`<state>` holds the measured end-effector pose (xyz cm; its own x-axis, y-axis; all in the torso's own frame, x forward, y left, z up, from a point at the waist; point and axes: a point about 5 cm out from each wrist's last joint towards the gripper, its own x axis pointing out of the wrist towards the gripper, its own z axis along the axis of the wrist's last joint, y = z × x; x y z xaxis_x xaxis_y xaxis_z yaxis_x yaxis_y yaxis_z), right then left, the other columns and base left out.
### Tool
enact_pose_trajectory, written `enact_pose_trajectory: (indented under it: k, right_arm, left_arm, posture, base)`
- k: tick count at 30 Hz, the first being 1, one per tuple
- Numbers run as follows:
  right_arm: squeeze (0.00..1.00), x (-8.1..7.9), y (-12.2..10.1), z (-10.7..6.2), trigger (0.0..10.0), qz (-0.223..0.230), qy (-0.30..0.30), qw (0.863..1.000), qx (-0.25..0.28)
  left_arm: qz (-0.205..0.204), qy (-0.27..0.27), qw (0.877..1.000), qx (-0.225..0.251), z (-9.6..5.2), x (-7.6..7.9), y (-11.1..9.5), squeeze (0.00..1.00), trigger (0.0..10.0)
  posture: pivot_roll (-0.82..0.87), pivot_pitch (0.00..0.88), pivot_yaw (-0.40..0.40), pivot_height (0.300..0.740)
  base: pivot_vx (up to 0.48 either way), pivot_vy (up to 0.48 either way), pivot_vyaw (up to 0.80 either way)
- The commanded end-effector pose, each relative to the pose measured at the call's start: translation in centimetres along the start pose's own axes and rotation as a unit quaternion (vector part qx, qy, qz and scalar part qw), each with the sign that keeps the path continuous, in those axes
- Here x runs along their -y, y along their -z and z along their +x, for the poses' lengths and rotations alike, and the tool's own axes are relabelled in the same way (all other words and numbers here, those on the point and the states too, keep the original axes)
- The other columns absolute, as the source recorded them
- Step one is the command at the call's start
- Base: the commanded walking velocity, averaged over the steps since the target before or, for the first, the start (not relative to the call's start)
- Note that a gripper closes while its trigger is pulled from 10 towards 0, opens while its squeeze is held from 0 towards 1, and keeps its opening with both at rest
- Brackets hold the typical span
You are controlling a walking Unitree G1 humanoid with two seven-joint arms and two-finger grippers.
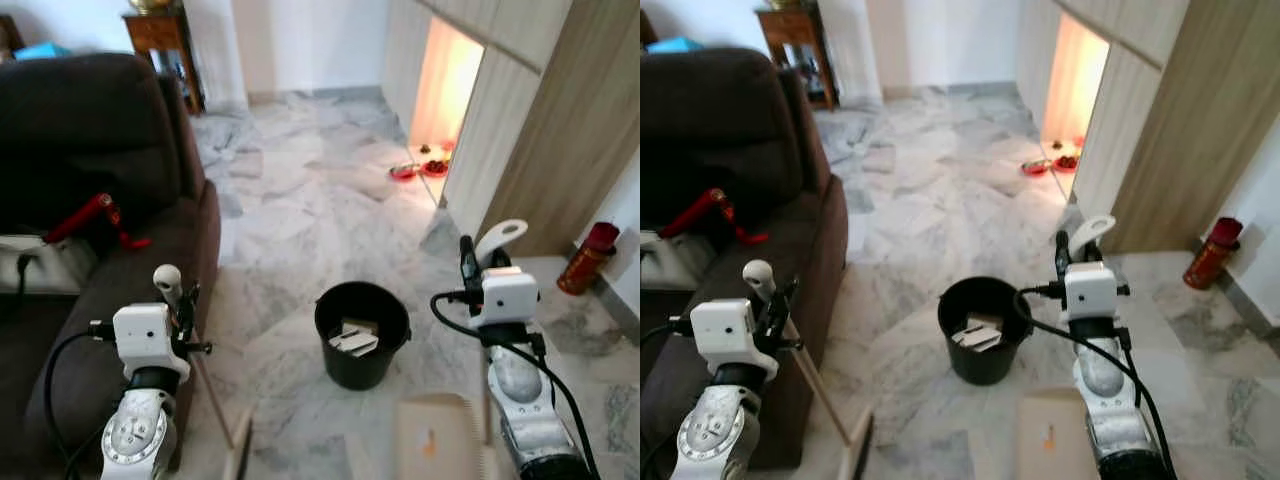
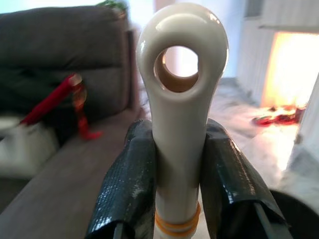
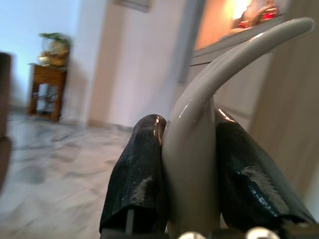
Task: Sweep floor
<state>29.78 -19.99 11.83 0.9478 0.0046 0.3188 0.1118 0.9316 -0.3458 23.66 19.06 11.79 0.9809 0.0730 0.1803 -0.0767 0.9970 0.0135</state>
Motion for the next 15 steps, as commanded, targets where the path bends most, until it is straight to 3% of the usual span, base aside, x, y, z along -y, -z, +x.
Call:
enact_pose_trajectory:
  k: [1,4,10,15]
  right_arm:
    - [0.0,-0.1,-0.3,0.1,10.0,0.007,0.002,1.0,0.006]
    - [0.0,-0.1,-0.2,0.1,10.0,0.009,0.003,1.0,0.004]
    - [0.0,-0.1,0.5,-0.3,10.0,0.016,0.006,1.0,-0.018]
    - [0.0,0.7,1.7,-0.9,10.0,0.035,0.033,0.997,-0.053]
  left_arm:
    - [0.012,0.004,1.0,0.024,0.2,0.0,-0.9,0.0,10.0]
    - [0.013,0.003,1.0,0.024,0.2,0.0,-0.9,0.0,10.0]
    - [0.024,-0.004,1.0,0.006,0.2,-0.3,-0.1,0.0,10.0]
    - [0.03,-0.015,0.999,-0.006,-0.1,-1.2,0.4,0.0,10.0]
  posture:
    - [0.03,0.0,0.035,0.74]
    - [0.03,0.0,0.035,0.74]
    - [0.03,0.0,0.035,0.74]
    - [0.03,0.0,0.033,0.74]
  base:
    - [-0.319,0.0,0.0]
    - [-0.316,0.0,0.0]
    - [0.0,0.0,0.0]
    - [0.0,0.0,-0.8]
